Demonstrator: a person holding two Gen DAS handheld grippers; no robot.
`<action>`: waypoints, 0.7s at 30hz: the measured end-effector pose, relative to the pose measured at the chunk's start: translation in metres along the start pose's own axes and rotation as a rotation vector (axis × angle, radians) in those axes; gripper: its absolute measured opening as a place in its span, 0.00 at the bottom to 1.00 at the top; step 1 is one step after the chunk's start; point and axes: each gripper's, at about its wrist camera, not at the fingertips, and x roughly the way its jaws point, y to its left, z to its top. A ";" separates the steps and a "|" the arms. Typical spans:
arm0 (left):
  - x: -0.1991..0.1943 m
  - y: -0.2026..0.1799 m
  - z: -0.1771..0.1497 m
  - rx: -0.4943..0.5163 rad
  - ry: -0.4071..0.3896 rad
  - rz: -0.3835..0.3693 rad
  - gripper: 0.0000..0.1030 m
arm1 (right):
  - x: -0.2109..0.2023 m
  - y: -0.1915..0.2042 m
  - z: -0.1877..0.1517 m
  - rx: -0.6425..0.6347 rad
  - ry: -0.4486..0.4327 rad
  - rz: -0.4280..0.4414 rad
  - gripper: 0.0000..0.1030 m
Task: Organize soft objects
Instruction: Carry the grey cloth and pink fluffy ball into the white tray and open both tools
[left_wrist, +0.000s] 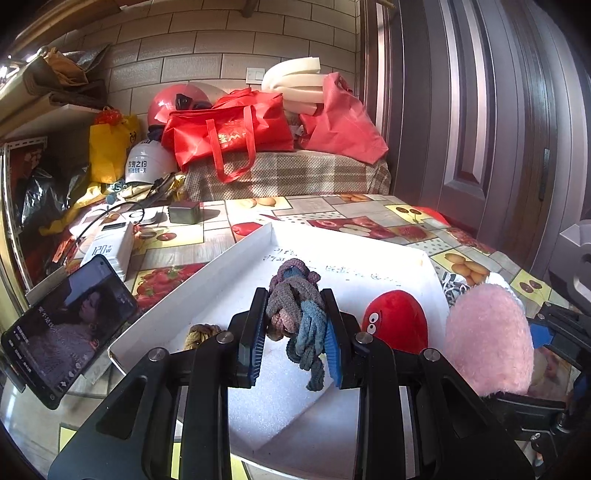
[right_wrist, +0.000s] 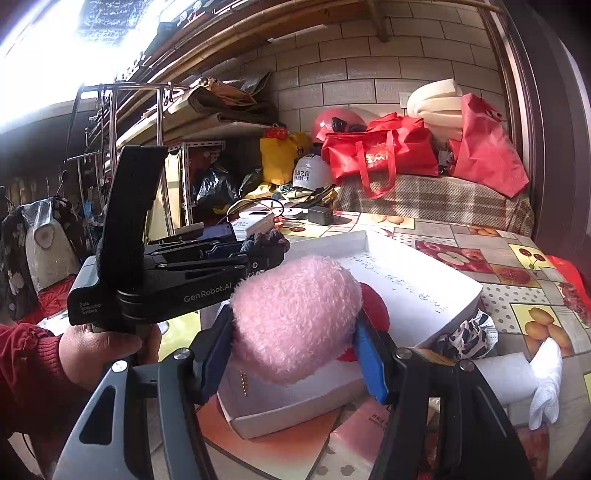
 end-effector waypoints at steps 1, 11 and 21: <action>0.002 0.003 0.001 -0.006 -0.002 0.007 0.26 | 0.004 0.002 0.001 0.000 0.006 0.006 0.59; 0.022 0.019 0.006 -0.061 0.054 0.019 0.26 | 0.050 0.000 0.003 0.065 0.184 0.089 0.60; 0.030 0.022 0.007 -0.077 0.090 0.021 0.26 | 0.064 -0.033 0.008 0.197 0.188 -0.117 0.60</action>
